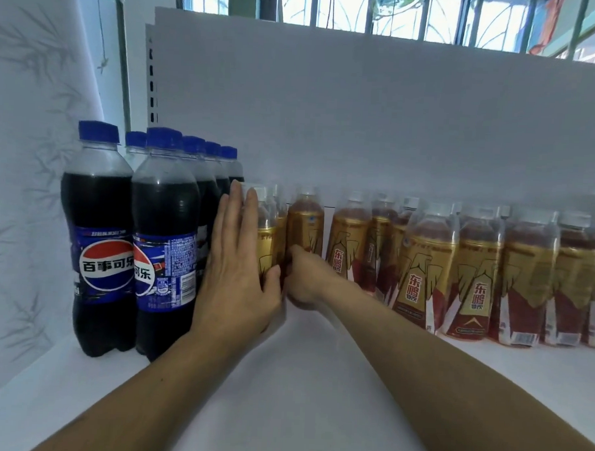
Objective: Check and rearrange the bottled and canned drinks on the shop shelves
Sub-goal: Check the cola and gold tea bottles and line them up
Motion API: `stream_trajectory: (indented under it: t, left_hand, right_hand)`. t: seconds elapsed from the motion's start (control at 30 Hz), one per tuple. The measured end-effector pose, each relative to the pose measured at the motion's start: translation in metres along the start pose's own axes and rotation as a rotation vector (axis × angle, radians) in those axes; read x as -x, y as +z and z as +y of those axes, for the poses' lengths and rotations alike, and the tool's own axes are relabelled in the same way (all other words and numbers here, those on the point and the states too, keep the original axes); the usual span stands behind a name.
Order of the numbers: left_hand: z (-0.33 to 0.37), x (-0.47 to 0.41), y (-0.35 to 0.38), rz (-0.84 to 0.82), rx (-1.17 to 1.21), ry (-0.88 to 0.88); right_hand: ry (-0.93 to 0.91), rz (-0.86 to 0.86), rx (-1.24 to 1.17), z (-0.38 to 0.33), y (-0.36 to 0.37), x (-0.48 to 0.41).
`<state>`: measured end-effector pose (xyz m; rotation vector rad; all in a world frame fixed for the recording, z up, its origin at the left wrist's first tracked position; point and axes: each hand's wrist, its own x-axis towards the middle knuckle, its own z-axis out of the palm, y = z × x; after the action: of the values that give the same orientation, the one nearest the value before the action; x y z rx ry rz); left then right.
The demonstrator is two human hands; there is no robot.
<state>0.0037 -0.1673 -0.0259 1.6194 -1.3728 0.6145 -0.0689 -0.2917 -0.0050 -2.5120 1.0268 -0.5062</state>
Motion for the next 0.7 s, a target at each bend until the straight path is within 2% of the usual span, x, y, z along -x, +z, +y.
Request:
stream_trajectory:
  t: [0.13,0.2,0.33,0.4,0.47,0.57,0.7]
  left_hand:
    - [-0.002,-0.001,-0.001,0.001,0.005,0.011]
    - [-0.002,-0.001,-0.001,0.003,-0.001,0.012]
    - [0.001,0.000,-0.001,-0.010,0.002,0.004]
    - [0.004,0.000,-0.001,-0.012,0.005,0.000]
    - [0.007,0.000,-0.003,-0.022,-0.010,-0.007]
    - [0.006,0.002,-0.007,-0.015,-0.078,0.056]
    - [0.006,0.005,-0.008,-0.030,-0.132,0.214]
  right_hand:
    - [-0.032,-0.053,-0.005,0.002,-0.006,0.007]
    - [-0.063,-0.001,0.031,0.002,-0.013,0.016]
    - [-0.170,0.469,0.034,-0.010,-0.051,0.028]
    - [-0.157,0.579,0.067,-0.014,-0.073,0.024]
    - [-0.039,0.553,0.124,-0.014,-0.089,0.017]
    - [0.155,0.398,0.247,-0.008,-0.103,0.008]
    - [0.141,0.415,0.325,-0.002,-0.108,0.003]
